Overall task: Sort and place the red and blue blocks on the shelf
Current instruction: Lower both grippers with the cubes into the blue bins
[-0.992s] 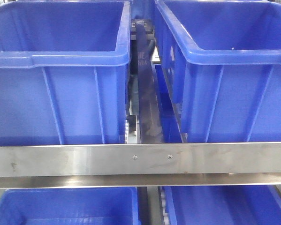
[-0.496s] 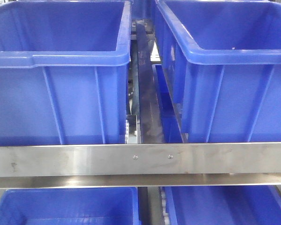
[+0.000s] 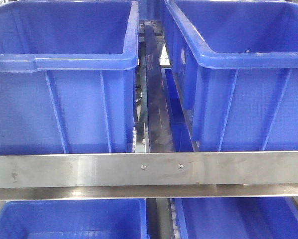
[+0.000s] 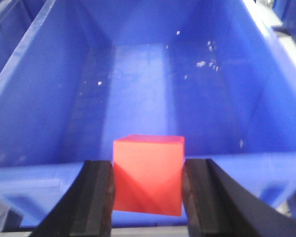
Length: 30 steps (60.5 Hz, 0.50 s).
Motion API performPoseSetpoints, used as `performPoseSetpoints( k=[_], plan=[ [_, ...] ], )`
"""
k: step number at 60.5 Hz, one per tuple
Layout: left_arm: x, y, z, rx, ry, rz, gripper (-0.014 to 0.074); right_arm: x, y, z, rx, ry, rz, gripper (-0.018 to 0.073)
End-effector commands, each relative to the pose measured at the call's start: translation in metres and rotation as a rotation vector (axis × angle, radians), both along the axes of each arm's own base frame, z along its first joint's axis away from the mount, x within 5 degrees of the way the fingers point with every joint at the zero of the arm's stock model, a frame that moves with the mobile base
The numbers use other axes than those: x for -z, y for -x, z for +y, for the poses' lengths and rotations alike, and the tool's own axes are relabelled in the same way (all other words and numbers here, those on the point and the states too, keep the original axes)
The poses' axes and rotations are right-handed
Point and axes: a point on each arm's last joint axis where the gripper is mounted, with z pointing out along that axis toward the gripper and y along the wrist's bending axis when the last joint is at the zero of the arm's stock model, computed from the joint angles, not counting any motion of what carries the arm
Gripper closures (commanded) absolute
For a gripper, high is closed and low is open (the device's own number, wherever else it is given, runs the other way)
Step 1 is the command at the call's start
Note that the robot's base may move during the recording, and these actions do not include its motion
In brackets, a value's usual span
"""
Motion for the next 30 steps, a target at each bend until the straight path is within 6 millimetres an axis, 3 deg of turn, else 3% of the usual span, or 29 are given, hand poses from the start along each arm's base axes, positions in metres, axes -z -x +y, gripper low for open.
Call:
performPoseSetpoints(
  k=[1, 12, 30],
  plan=[
    [-0.022, -0.008, -0.007, 0.053, 0.015, -0.104, 0.0472, -0.027, -0.008, 0.0, -0.004, 0.019, -0.146, 0.051],
    [-0.026, -0.025, -0.013, 0.072, 0.016, -0.097, 0.0472, -0.035, -0.022, 0.002, -0.011, 0.041, -0.164, 0.051],
    [-0.027, -0.059, -0.024, 0.092, 0.011, -0.055, 0.0472, -0.028, -0.041, 0.004, -0.024, 0.064, -0.157, 0.051]
  ],
)
